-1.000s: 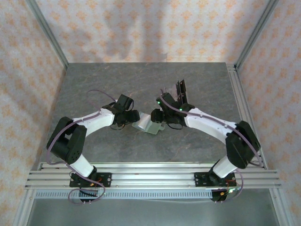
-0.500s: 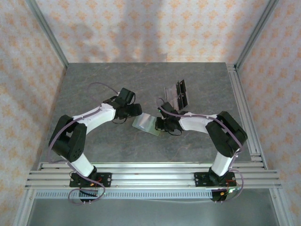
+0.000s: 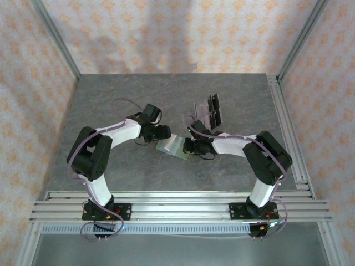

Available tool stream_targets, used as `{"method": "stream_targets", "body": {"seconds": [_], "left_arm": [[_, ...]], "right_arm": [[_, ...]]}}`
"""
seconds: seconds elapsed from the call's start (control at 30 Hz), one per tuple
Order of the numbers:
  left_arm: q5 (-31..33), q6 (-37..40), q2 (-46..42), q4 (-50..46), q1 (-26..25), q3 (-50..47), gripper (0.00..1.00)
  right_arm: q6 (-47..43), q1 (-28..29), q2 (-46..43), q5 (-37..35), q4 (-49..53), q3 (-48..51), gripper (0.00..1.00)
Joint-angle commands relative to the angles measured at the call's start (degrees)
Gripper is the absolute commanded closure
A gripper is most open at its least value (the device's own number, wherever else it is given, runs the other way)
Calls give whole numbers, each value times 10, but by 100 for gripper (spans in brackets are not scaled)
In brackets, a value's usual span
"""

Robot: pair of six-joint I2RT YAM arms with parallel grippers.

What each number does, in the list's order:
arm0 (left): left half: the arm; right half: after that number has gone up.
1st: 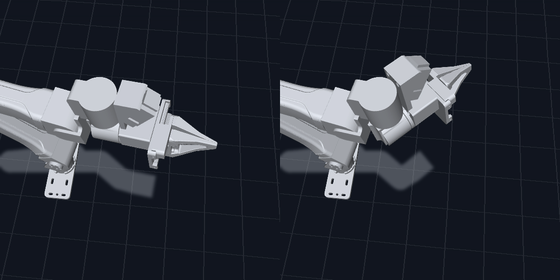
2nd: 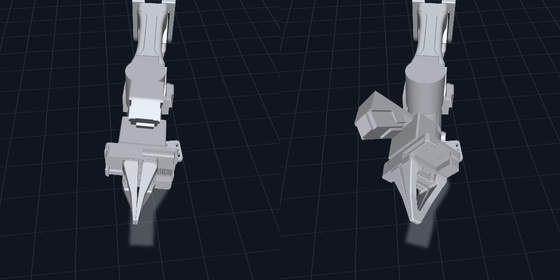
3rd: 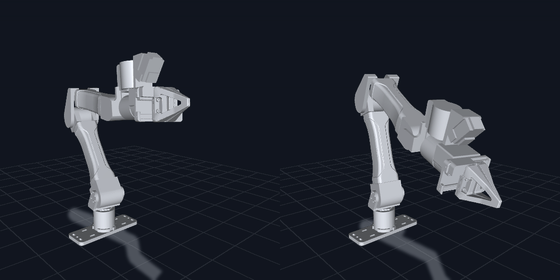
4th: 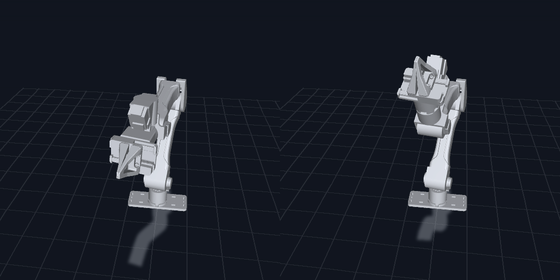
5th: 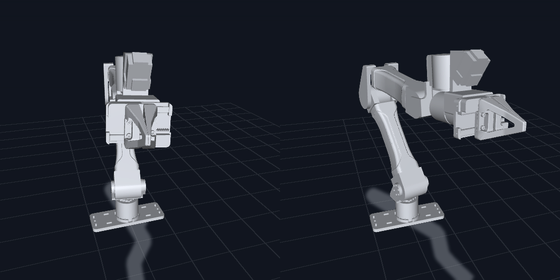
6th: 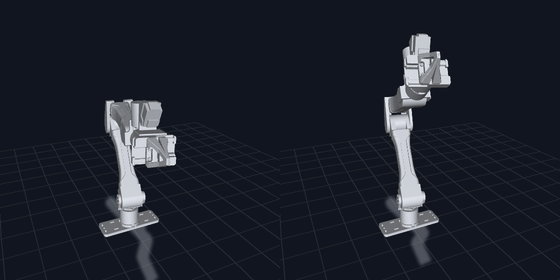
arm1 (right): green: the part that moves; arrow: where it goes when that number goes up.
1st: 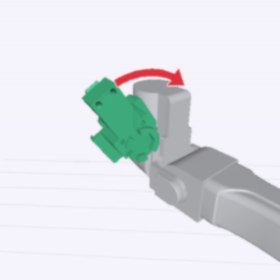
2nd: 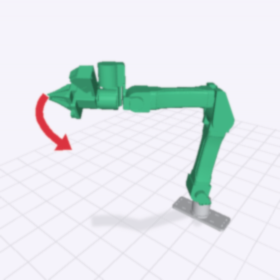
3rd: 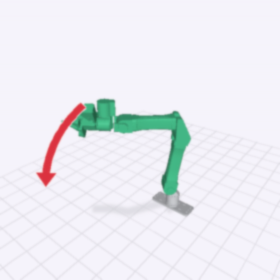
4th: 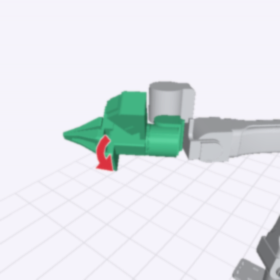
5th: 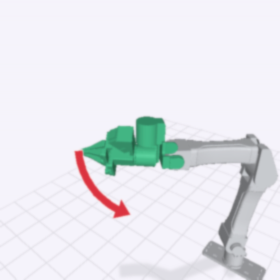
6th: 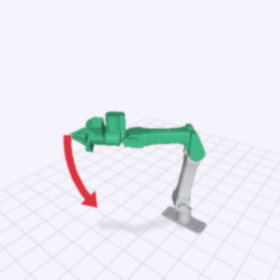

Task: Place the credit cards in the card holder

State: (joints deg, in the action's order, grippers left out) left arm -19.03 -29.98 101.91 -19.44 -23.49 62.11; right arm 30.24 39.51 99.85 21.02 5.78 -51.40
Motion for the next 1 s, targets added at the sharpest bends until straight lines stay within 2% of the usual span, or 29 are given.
{"method": "stream_targets", "body": {"seconds": [0.0,0.23,0.47,0.67,0.97], "left_arm": [[-48,2,13,34,6,4,27],[-92,-3,19,64,8,-7,29],[-130,-35,-30,103,19,-40,36],[-184,-77,-57,174,20,-74,43],[-208,-117,-88,213,3,-100,47]], "right_arm": [[1,-5,41,-33,11,30,86],[1,-5,47,-33,8,31,86],[0,-5,56,-31,6,29,87],[-1,-4,64,-31,3,31,87],[-4,-6,75,-30,2,30,87]]}}
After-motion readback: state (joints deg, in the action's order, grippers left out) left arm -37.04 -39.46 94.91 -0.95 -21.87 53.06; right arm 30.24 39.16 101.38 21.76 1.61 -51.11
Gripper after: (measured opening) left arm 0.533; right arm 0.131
